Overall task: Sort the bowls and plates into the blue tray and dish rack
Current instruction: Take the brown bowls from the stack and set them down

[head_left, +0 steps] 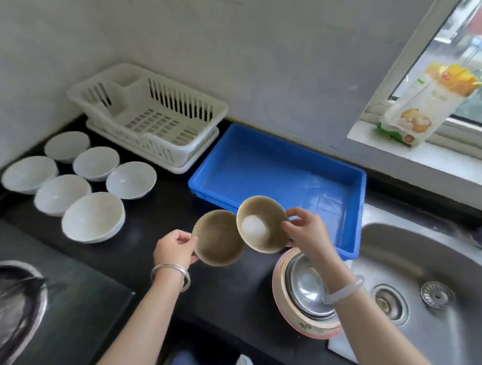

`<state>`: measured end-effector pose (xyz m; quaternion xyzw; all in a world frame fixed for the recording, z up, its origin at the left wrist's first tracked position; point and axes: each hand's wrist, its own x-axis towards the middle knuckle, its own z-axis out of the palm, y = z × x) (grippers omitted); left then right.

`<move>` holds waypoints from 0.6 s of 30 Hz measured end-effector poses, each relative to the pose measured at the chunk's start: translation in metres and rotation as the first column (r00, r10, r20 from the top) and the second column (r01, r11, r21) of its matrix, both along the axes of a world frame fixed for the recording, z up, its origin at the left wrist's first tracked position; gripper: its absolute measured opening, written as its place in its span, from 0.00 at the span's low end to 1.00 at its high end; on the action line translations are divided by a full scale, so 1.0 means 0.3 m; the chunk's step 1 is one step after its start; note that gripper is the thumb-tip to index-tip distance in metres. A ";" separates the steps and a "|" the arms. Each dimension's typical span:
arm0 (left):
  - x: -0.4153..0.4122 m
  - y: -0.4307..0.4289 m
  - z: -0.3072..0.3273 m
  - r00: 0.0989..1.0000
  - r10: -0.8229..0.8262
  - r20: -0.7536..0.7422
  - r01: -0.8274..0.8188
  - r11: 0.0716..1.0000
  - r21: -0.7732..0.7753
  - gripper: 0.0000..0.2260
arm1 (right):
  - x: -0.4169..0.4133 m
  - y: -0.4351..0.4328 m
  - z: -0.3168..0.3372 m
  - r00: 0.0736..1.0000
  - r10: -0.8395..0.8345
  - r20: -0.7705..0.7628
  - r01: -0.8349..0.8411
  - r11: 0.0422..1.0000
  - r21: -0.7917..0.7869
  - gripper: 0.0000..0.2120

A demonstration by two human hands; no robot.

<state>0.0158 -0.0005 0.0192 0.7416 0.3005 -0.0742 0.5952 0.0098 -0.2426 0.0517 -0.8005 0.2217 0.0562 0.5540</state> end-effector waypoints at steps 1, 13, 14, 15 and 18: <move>-0.004 0.042 -0.012 0.999 0.047 -0.011 -0.047 0.999 -0.006 0.05 | 0.031 0.040 -0.016 1.000 0.022 -0.012 -0.021 1.000 0.020 0.09; 0.014 0.396 -0.160 0.898 0.423 -0.123 -0.431 0.901 -0.048 0.03 | 0.343 0.483 -0.226 0.968 0.165 -0.189 -0.150 0.984 0.091 0.09; 0.022 0.413 -0.168 0.889 0.440 -0.127 -0.449 0.892 -0.050 0.04 | 0.363 0.517 -0.239 0.964 0.172 -0.204 -0.154 0.983 0.104 0.10; 0.030 0.428 -0.175 0.880 0.456 -0.130 -0.466 0.883 -0.054 0.05 | 0.382 0.548 -0.251 0.961 0.179 -0.210 -0.157 0.981 0.115 0.11; 0.047 0.460 -0.193 0.860 0.488 -0.153 -0.502 0.861 -0.075 0.08 | 0.425 0.616 -0.284 0.959 0.183 -0.215 -0.165 0.981 0.101 0.14</move>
